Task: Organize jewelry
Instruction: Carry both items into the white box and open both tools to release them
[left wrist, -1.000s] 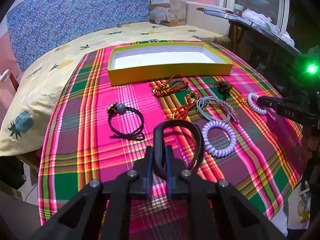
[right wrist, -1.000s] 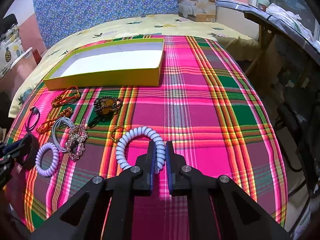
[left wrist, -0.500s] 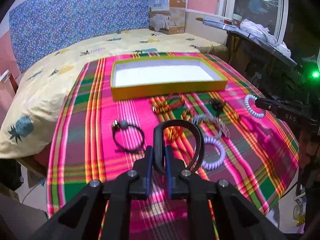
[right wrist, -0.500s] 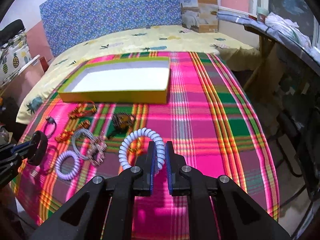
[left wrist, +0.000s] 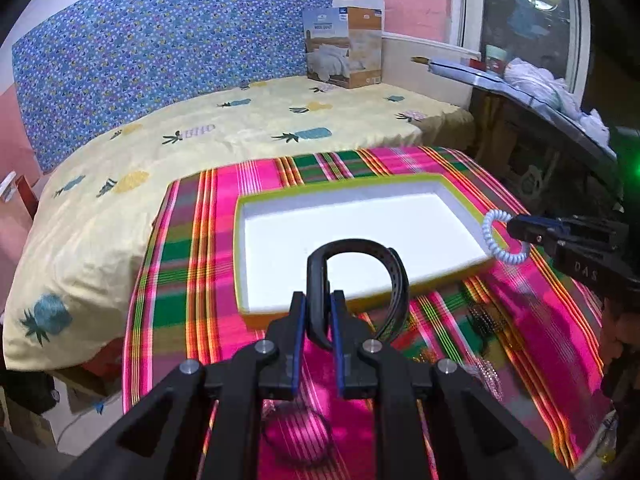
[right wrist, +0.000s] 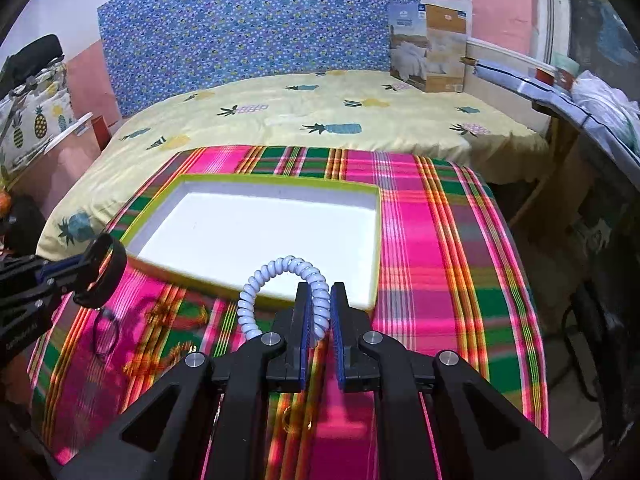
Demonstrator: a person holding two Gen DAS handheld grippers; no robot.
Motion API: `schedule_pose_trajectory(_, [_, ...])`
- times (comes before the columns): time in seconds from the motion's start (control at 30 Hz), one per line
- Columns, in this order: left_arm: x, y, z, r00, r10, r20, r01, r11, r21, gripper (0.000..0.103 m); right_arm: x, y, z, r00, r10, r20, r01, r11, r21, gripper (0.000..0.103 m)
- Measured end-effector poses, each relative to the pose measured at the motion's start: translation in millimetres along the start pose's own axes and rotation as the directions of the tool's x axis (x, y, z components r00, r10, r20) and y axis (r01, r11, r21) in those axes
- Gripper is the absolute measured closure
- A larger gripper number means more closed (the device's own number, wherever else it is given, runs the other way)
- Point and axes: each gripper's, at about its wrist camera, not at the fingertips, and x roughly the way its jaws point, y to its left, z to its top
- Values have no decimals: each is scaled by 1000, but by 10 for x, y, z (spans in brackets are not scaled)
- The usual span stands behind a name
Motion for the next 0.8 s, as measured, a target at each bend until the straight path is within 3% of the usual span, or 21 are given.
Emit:
schedule_pose_trajectory(0.43, [1005, 217, 495, 994, 55, -93, -58, 998, -31, 91, 935, -246, 435, 996, 15, -85, -12, 999, 42, 93])
schedule_pose_trajectory(0.8, [1290, 217, 482, 989, 60, -138, -65, 997, -33, 90, 1248, -253, 489, 991, 7, -136, 0, 999, 51, 93])
